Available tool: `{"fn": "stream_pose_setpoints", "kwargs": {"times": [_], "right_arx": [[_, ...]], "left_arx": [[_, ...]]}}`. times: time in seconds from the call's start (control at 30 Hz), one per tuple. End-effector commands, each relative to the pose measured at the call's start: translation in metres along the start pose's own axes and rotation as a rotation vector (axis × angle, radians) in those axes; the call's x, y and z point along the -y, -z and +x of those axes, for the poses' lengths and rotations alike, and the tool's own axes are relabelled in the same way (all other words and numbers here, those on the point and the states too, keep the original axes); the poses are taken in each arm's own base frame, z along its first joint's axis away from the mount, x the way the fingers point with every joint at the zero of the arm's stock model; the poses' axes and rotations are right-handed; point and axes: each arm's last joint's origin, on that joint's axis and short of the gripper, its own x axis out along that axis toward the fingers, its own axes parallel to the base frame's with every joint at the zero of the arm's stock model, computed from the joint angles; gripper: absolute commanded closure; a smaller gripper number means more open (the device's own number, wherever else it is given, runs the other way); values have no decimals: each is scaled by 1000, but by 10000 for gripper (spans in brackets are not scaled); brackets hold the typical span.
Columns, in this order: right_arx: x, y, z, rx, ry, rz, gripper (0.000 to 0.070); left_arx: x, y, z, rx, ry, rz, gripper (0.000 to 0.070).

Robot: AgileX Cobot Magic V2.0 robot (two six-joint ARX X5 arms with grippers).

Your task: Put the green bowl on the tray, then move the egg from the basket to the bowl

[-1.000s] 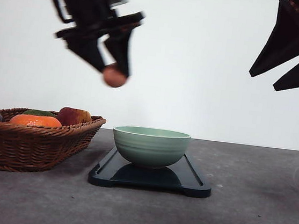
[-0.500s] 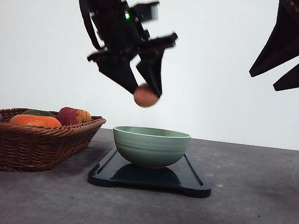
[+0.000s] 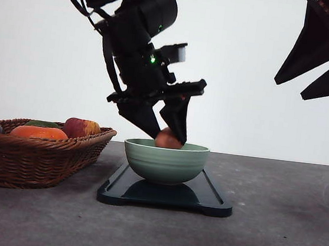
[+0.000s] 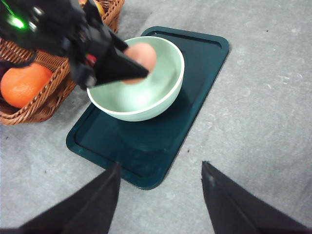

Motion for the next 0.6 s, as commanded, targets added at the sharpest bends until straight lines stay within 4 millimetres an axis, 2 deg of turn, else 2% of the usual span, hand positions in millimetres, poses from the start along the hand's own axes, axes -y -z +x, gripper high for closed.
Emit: {"fn": "stream_pose_setpoints", "kwargs": {"times": [0.0,0.57], "right_arx": [[-2,-3,0,10,-8,4,378],[-2,-3,0,10,-8,5,378]], "left_arx": [[4,-3,7,11,10,-1,432],[3,5,22,-29,8,-3,430]]}}
